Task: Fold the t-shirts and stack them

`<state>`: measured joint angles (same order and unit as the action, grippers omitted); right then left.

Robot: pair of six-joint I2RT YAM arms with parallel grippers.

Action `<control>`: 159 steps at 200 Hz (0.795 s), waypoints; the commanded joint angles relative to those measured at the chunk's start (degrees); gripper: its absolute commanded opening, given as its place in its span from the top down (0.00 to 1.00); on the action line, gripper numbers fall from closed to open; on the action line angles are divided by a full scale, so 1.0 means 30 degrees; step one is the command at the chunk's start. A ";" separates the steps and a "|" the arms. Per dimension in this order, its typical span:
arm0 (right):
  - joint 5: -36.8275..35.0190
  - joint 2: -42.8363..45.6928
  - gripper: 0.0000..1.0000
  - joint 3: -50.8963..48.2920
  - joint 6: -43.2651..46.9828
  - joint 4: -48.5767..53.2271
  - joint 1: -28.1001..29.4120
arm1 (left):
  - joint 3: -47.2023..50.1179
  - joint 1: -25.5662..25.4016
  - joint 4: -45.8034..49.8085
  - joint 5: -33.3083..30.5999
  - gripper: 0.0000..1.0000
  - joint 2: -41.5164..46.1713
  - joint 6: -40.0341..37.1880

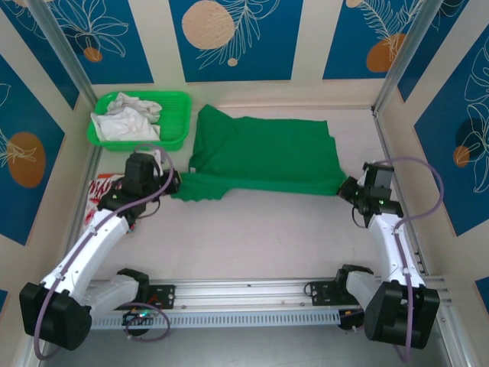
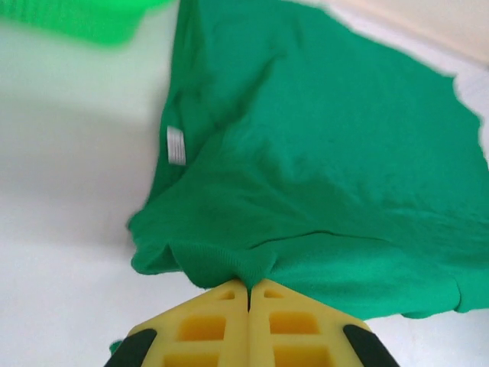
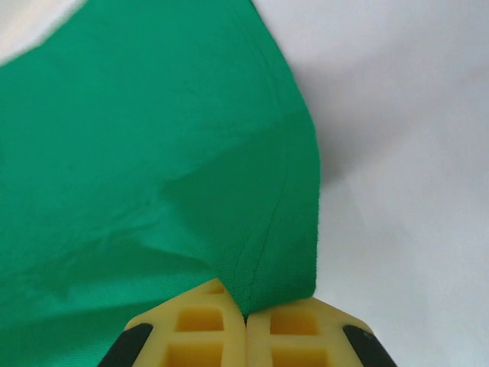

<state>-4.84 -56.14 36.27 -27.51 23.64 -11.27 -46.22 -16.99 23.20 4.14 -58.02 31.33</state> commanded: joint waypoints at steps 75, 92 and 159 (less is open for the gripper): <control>-0.0553 0.3306 1.00 -0.4803 -0.6438 0.2215 -0.1540 | 0.5346 -0.0019 0.0095 0.1762 1.00 0.2615 0.4153; -0.0594 0.4370 1.00 -0.5125 -0.6975 0.2843 -0.1545 | 0.5957 -0.0022 0.0783 0.2139 0.99 0.3372 0.4502; -0.0466 0.6743 0.27 -0.4925 -0.6472 0.3636 -0.1610 | 0.5967 -0.0027 0.2700 0.1696 0.46 0.4552 0.4089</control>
<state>-5.21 -37.12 19.75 -47.42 32.10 -15.86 -26.83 -17.04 28.56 10.44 -44.88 44.36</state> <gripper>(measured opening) 0.502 0.357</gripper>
